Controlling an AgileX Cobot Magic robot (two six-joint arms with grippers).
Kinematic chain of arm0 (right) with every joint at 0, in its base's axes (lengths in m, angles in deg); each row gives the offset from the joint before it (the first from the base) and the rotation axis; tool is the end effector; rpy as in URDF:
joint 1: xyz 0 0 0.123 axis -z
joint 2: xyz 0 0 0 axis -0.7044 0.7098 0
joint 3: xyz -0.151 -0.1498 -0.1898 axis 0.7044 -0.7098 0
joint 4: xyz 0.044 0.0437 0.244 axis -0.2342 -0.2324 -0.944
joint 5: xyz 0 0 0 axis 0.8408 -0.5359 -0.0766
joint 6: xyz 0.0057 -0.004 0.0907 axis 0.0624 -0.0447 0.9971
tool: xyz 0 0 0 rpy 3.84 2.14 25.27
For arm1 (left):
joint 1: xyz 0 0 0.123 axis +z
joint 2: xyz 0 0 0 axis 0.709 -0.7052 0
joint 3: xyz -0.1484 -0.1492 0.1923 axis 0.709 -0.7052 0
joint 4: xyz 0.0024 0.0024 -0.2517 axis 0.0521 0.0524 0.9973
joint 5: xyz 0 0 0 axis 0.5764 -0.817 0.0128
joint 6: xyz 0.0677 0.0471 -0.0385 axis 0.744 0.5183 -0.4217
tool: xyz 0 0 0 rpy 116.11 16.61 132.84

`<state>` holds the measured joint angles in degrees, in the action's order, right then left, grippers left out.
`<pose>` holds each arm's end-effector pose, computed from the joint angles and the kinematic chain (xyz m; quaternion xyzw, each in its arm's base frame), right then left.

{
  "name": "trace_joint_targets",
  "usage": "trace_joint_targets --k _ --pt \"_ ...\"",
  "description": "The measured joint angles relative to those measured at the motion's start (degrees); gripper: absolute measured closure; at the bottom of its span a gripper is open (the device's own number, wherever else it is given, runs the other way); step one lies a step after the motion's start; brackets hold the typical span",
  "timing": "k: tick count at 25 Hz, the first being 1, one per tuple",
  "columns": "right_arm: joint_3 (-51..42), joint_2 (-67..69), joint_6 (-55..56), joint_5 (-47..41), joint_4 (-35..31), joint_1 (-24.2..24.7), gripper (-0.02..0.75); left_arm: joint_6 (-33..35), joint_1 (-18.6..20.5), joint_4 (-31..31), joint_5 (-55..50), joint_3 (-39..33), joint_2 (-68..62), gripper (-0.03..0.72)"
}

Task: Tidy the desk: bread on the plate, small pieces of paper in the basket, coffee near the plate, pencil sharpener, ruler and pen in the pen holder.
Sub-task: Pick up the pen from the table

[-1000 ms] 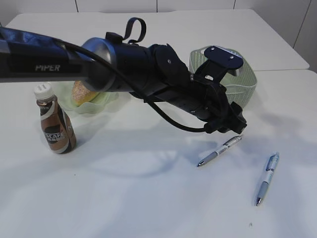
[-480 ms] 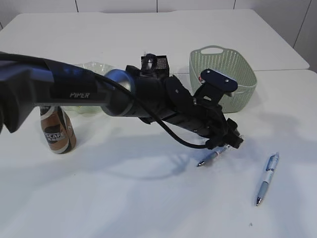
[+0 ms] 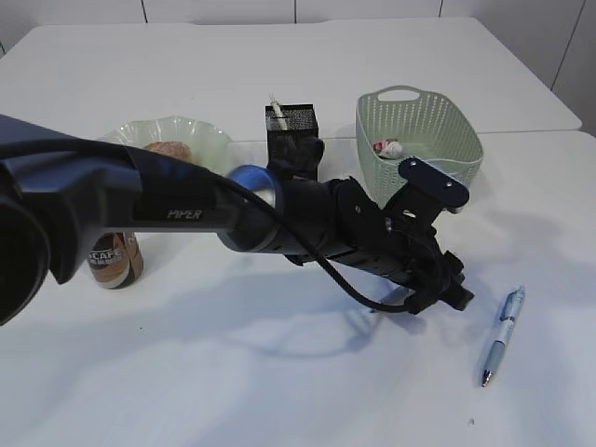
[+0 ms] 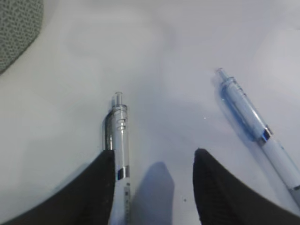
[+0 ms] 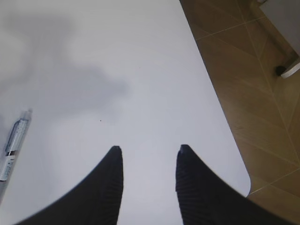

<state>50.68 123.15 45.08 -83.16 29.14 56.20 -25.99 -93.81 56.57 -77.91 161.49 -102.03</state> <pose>0.2367 -0.0704 0.3392 0.1713 0.9540 -0.1302 0.2086 0.3352 -0.3963 0.1047 0.3961 0.8171 -0.2163 0.3587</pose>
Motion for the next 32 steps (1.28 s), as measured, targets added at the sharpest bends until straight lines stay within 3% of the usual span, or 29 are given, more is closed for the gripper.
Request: trace_joint_targets --k 32 --pt "0.0 0.0 0.0 3.2 -2.5 0.0 0.423 0.3 0.0 -0.1 6.4 0.1 -2.5 0.321"
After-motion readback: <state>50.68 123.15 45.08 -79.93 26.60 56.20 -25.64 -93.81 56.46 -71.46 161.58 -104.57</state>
